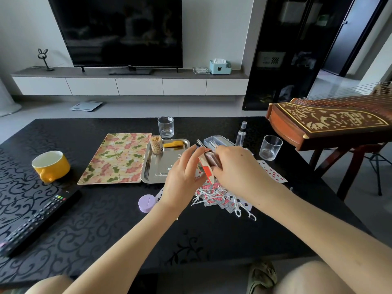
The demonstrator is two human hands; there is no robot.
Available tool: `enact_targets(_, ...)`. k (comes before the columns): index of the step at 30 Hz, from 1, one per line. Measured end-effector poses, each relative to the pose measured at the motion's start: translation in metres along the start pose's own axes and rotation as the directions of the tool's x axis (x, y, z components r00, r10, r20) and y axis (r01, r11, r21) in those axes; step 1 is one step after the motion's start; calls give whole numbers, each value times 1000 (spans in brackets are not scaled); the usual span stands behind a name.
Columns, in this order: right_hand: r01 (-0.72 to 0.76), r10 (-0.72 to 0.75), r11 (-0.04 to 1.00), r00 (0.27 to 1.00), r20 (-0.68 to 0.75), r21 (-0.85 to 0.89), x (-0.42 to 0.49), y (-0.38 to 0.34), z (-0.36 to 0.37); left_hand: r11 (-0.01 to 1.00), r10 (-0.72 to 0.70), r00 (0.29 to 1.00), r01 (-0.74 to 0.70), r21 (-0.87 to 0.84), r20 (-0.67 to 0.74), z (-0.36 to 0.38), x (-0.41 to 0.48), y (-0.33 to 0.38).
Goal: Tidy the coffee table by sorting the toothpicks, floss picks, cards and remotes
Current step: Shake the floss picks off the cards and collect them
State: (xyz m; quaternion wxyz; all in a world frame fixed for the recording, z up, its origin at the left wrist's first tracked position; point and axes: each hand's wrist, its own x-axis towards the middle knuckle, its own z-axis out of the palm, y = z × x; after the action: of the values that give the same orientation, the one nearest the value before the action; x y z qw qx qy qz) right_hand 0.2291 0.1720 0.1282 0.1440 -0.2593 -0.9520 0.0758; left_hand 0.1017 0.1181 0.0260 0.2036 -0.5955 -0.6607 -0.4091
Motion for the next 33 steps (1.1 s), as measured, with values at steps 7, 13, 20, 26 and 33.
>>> enact_targets(7,20,31,901,993,-111,433,-5,11,7,994,-76,996,72,-80,-40,-4,-6,5)
enact_targets(13,-242,129,781,964,231,576,8,25,13,992,-78,990,66,-104,-118,-1,-14,5)
enact_targets(20,-330,33,592,922,387,735,-7,31,42,974,80,988,-49,219,-134,-2,-37,-20)
enact_targets(26,74,-106,877,994,40,475,-36,25,91,923,122,992,-97,373,-42,3,-77,-23)
enact_targets(33,165,-229,822,972,52,545,-59,67,156,962,187,917,-244,123,351,-5,-127,-37)
